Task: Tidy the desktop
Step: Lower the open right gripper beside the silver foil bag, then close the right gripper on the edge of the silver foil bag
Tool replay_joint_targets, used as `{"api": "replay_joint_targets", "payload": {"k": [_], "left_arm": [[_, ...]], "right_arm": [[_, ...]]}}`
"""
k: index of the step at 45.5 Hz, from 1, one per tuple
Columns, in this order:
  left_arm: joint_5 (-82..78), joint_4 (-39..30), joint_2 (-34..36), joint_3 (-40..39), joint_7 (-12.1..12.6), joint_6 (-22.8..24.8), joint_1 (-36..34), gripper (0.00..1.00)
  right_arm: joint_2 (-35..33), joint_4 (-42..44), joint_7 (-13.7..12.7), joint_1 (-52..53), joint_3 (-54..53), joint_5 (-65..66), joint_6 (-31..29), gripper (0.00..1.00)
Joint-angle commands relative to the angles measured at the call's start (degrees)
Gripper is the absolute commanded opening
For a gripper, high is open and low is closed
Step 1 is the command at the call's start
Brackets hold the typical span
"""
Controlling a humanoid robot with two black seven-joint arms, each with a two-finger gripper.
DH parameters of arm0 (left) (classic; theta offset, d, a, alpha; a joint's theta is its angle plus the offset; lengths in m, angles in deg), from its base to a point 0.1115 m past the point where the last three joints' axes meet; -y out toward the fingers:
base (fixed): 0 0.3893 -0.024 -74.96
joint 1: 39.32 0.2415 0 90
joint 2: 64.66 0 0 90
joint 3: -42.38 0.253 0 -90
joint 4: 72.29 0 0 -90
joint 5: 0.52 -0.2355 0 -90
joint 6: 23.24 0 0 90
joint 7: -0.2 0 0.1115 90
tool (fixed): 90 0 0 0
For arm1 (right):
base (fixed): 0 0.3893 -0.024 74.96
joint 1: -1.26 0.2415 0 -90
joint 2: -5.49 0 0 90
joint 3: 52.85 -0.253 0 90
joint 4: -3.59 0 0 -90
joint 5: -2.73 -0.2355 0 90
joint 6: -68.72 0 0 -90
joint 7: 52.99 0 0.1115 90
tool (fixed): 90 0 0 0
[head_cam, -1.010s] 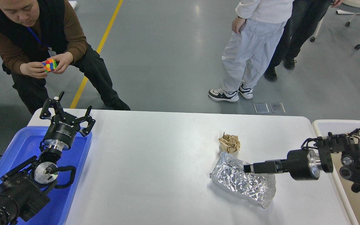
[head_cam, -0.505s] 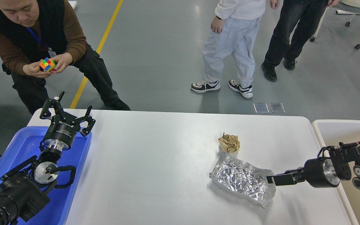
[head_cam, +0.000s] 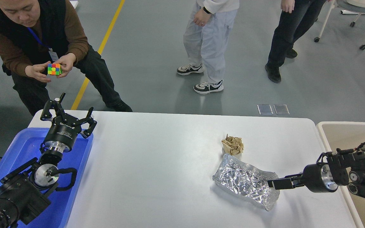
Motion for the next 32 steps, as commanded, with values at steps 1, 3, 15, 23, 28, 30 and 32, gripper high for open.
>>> {"api": "replay_joint_targets", "payload": {"k": [1,3,15,23,28,30,32], "left_arm": [[0.0,0.0,0.0,0.0,0.0,0.0,0.0,1.00],[0.0,0.0,0.0,0.0,0.0,0.0,0.0,1.00],[0.0,0.0,0.0,0.0,0.0,0.0,0.0,1.00],[0.0,0.0,0.0,0.0,0.0,-0.1,0.0,1.00],[0.0,0.0,0.0,0.0,0.0,-0.1,0.0,1.00],[0.0,0.0,0.0,0.0,0.0,0.0,0.0,1.00],[0.0,0.0,0.0,0.0,0.0,0.0,0.0,1.00]], "right_arm": [[2.7,2.5,-0.3,-1.9,0.1,-1.3,1.7,1.00],[3.5,3.5,-0.3,-2.5,0.1,-1.3,2.6,1.00],[5.4,5.7,-0.3,-3.9,0.1,-1.3,3.8,0.98],[5.4,6.2,-0.2,-4.1,0.2,-1.3,4.8,0.96],[5.4,8.1,0.0,-4.9,0.3,-1.2,5.2,0.90],[5.4,9.0,0.2,-5.0,0.3,-1.2,5.2,0.89],[5.5,9.4,0.3,-5.1,0.2,-1.2,5.3,0.88]]}}
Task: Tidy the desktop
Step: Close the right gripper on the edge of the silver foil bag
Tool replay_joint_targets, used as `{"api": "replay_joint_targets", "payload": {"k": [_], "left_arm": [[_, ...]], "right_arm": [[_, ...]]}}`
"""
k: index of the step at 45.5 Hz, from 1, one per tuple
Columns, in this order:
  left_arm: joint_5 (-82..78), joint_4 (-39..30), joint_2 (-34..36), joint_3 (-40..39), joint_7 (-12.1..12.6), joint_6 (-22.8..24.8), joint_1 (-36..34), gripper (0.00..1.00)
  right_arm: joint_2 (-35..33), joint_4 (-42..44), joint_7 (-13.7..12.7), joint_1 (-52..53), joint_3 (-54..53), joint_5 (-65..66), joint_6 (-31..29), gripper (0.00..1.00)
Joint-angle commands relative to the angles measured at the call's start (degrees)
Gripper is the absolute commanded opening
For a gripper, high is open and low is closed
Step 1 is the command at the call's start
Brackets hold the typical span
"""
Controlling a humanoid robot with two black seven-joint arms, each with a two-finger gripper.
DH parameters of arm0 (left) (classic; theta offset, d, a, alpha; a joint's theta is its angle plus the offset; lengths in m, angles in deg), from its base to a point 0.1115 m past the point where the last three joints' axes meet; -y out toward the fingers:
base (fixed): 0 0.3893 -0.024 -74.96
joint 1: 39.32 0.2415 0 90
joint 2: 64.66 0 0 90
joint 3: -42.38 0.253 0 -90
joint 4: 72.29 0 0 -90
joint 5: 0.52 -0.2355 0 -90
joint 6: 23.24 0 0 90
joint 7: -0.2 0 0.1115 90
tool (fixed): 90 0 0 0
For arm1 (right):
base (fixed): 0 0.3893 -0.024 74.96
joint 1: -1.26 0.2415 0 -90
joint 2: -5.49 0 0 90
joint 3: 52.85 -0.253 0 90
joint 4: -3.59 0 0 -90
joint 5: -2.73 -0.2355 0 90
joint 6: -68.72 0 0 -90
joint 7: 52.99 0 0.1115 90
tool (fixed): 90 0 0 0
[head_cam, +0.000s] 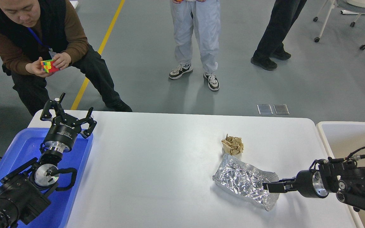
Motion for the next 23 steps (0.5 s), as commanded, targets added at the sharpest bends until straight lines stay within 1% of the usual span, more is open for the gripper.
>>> {"api": "replay_joint_targets", "payload": {"k": [1,6,15,18,20,23], "left_arm": [[0.0,0.0,0.0,0.0,-0.1,0.0,-0.1,1.00],[0.0,0.0,0.0,0.0,-0.1,0.0,0.0,1.00],[0.0,0.0,0.0,0.0,0.0,0.0,0.0,1.00],[0.0,0.0,0.0,0.0,-0.1,0.0,0.0,1.00],[0.0,0.0,0.0,0.0,0.0,0.0,0.0,1.00],[0.0,0.0,0.0,0.0,-0.1,0.0,-0.1,1.00]], "right_arm": [[0.4,2.8,0.4,-0.9,0.1,0.0,1.0,0.87],[0.4,2.8,0.4,-1.0,0.1,0.1,1.7,0.86],[0.8,2.8,0.4,-1.2,0.3,0.2,1.8,0.79],[0.9,2.8,0.4,-1.4,0.3,0.2,1.8,0.78],[1.2,2.8,0.4,-1.7,0.3,0.2,1.8,0.76],[1.7,2.8,0.4,-1.8,0.2,0.2,1.8,0.75]]}}
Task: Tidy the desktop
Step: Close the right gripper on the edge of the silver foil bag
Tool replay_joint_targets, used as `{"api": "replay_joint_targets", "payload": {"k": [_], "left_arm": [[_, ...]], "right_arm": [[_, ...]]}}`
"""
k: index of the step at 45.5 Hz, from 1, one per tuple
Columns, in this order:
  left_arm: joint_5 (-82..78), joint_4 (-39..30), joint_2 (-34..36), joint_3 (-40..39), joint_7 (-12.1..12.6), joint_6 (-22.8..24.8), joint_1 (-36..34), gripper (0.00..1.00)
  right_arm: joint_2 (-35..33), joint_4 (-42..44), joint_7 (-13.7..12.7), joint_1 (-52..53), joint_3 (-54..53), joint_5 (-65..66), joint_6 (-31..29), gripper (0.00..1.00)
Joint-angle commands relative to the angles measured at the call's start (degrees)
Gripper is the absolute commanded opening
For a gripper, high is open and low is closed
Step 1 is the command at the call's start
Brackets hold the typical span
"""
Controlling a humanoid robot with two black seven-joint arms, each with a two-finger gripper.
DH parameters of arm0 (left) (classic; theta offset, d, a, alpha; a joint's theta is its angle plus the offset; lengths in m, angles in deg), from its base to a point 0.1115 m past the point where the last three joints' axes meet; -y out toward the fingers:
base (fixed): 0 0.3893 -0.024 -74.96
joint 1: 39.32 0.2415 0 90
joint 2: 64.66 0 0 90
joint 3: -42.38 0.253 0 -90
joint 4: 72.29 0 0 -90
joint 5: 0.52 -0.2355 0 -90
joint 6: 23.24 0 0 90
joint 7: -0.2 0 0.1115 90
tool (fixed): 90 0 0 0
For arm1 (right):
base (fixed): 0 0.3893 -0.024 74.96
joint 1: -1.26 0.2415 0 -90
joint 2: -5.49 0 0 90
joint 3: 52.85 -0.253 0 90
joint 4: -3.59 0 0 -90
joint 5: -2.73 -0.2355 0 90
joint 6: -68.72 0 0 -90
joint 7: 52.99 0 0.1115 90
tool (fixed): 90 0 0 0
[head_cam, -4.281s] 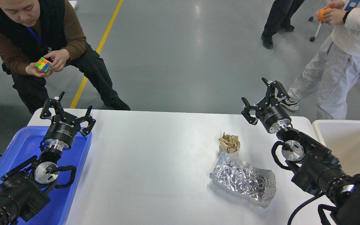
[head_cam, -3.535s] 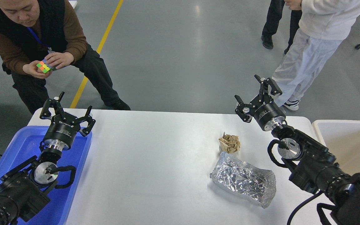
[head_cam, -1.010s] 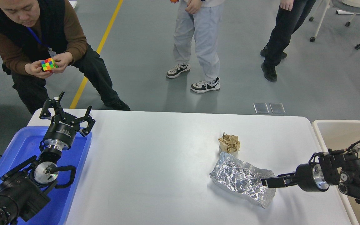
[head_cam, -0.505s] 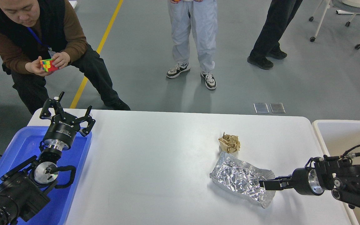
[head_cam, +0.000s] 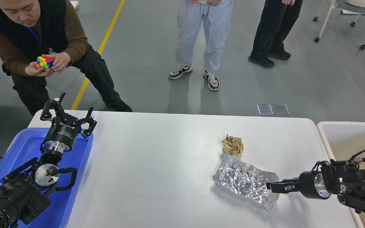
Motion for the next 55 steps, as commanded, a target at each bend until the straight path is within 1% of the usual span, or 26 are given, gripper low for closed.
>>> {"api": "replay_joint_targets", "payload": {"k": [1,5,7,10,11,14,26,55], "left_arm": [[0.0,0.0,0.0,0.0,0.0,0.0,-0.1,1.00],[0.0,0.0,0.0,0.0,0.1,0.0,0.0,1.00],[0.0,0.0,0.0,0.0,0.1,0.0,0.0,1.00],[0.0,0.0,0.0,0.0,0.1,0.0,0.0,1.00],[0.0,0.0,0.0,0.0,0.0,0.0,0.0,1.00],[0.0,0.0,0.0,0.0,0.0,0.0,0.0,1.00],[0.0,0.0,0.0,0.0,0.0,0.0,0.0,1.00],[0.0,0.0,0.0,0.0,0.0,0.0,-0.1,1.00]], "right_arm": [[1.0,0.3,0.0,-0.6,0.0,0.0,0.2,0.75],[1.2,0.3,0.0,-0.8,0.0,-0.1,0.9,0.71],[1.2,0.3,0.0,-0.9,0.0,-0.1,0.9,0.63],[1.2,0.3,0.0,-1.1,0.0,-0.1,0.9,0.42],[1.2,0.3,0.0,-1.1,0.0,-0.1,0.9,0.33],[1.5,0.3,0.0,-1.1,0.1,0.0,0.5,0.00],[1.6,0.5,-0.4,-1.3,0.8,-0.8,0.5,0.00],[0.3,-0.7,0.0,-0.3,0.7,-2.4,0.4,0.00]]}}
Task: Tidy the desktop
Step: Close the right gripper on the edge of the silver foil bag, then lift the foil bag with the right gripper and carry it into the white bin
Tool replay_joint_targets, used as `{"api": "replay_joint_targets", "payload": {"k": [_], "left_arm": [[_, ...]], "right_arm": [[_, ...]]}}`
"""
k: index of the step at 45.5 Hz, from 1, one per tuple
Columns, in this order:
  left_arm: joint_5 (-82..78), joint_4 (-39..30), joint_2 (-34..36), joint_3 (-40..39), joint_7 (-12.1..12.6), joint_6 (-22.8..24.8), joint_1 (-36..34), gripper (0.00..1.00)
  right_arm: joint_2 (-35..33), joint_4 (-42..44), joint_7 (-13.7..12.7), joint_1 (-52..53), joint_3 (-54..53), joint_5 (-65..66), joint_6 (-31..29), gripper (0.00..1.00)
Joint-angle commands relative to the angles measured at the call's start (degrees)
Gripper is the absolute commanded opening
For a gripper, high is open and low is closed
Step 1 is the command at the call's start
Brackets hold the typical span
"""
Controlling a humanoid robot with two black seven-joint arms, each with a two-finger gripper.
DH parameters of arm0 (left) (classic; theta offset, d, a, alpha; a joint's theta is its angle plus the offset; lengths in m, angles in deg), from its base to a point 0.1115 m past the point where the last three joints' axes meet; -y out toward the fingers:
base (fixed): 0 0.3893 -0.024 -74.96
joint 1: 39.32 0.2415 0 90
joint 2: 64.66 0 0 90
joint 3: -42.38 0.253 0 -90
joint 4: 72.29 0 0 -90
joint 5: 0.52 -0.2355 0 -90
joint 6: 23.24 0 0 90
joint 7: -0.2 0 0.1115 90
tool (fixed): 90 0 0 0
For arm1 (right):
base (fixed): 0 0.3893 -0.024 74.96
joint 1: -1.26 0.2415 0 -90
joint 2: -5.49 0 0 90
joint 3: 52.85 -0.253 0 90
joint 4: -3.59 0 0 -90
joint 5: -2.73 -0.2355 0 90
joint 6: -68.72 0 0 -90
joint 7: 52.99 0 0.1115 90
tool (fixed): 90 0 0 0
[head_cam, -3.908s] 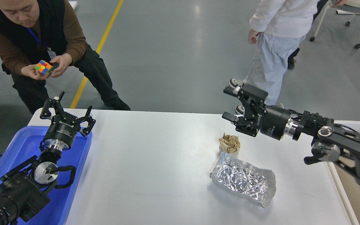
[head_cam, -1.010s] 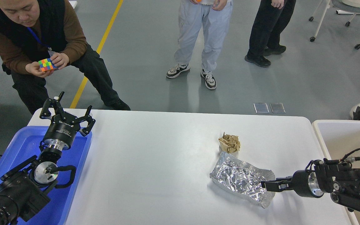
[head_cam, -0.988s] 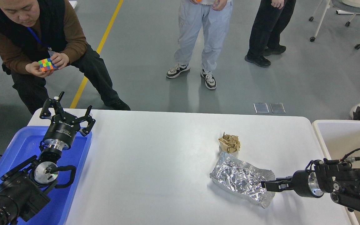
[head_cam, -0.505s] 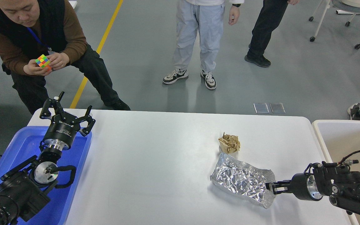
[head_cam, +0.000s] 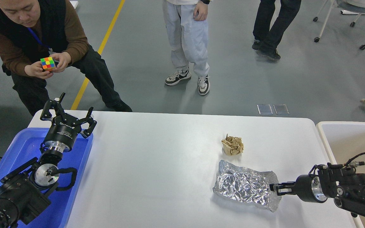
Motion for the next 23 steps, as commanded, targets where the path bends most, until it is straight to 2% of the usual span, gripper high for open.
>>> {"api": "replay_joint_targets", "payload": {"k": [1,11,23], "left_arm": [[0.0,0.0,0.0,0.0,0.0,0.0,0.0,1.00],[0.0,0.0,0.0,0.0,0.0,0.0,0.0,1.00],[0.0,0.0,0.0,0.0,0.0,0.0,0.0,1.00]], "right_arm": [[-1.2,-1.3,0.1,0.6,0.0,-0.7,-0.3,0.00],[-5.9,-7.7,0.1,3.9,0.2,-0.9,-1.4,0.00],[-16.3,-18.1,0.1,11.2,0.2,-1.1,-5.6,0.00]]}}
